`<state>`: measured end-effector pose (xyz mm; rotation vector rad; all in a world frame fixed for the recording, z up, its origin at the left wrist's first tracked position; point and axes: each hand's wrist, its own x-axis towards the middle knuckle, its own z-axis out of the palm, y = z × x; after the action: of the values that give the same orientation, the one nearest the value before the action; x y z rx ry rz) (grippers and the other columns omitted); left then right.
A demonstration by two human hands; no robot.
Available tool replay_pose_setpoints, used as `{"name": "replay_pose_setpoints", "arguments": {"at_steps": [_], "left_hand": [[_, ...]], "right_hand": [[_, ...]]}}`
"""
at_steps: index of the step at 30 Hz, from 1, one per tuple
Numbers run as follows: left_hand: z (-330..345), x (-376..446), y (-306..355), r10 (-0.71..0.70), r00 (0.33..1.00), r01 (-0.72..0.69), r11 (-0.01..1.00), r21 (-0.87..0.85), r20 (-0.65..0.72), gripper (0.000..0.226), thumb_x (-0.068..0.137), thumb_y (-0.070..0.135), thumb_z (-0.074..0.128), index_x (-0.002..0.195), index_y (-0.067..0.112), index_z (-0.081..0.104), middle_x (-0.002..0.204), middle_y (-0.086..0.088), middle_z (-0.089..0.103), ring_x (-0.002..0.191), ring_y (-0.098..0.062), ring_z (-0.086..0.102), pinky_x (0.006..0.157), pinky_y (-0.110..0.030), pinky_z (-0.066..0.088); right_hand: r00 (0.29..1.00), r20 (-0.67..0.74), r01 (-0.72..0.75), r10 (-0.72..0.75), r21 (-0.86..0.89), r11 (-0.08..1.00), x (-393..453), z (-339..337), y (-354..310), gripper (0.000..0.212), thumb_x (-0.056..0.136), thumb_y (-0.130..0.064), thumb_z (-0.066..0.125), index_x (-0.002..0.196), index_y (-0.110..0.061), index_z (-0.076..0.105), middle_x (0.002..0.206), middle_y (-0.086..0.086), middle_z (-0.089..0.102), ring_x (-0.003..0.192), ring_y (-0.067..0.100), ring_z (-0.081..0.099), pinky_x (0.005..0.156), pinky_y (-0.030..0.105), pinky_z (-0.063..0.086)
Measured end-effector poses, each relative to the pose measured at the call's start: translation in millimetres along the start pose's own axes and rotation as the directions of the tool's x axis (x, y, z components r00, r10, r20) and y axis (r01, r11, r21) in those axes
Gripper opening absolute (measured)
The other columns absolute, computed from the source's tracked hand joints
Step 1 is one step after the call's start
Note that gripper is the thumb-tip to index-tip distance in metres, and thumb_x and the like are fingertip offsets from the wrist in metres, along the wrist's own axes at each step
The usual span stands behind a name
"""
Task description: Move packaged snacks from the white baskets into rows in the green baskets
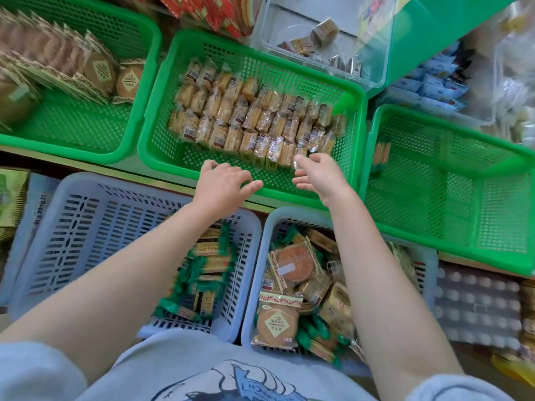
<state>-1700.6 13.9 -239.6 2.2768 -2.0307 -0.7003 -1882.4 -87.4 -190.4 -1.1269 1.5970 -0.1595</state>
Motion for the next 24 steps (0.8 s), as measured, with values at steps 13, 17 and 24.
{"name": "replay_pose_setpoints", "arguments": {"at_steps": [13, 17, 24], "left_hand": [[12, -112, 48, 0.075, 0.973, 0.051, 0.851, -0.522, 0.217, 0.026, 0.101, 0.038, 0.054, 0.113, 0.022, 0.07, 0.099, 0.01, 0.068, 0.095, -0.01, 0.065, 0.082, -0.031, 0.052], [22, -133, 57, 0.059, 0.957, 0.109, 0.834, -0.541, 0.283, 0.025, 0.1, 0.041, 0.055, 0.112, 0.024, 0.071, 0.098, 0.013, 0.071, 0.087, -0.002, 0.066, 0.086, -0.036, 0.057], [19, -141, 72, 0.055, 0.982, 0.054, 0.839, -0.542, 0.183, 0.05, 0.093, 0.044, 0.065, 0.139, 0.029, 0.051, 0.13, 0.014, 0.051, 0.116, -0.006, 0.052, 0.095, -0.027, 0.042]], "right_hand": [[0.997, -0.082, -0.064, 0.001, -0.774, 0.63, -100, 19, 161, 0.068, 0.09, -0.047, 0.07, 0.14, -0.01, 0.041, 0.143, 0.012, 0.046, 0.134, 0.032, 0.041, 0.108, 0.047, 0.038], [0.984, -0.163, -0.058, -0.071, -0.668, 0.742, -100, 22, 174, 0.061, 0.088, -0.044, 0.073, 0.132, -0.008, 0.051, 0.141, 0.013, 0.047, 0.134, 0.032, 0.039, 0.112, 0.045, 0.032], [0.976, -0.138, 0.151, -0.168, -0.126, 0.98, -147, -15, 159, 0.029, 0.087, -0.03, 0.073, 0.106, -0.015, 0.056, 0.101, 0.002, 0.066, 0.088, 0.025, 0.066, 0.074, 0.042, 0.056]]}}
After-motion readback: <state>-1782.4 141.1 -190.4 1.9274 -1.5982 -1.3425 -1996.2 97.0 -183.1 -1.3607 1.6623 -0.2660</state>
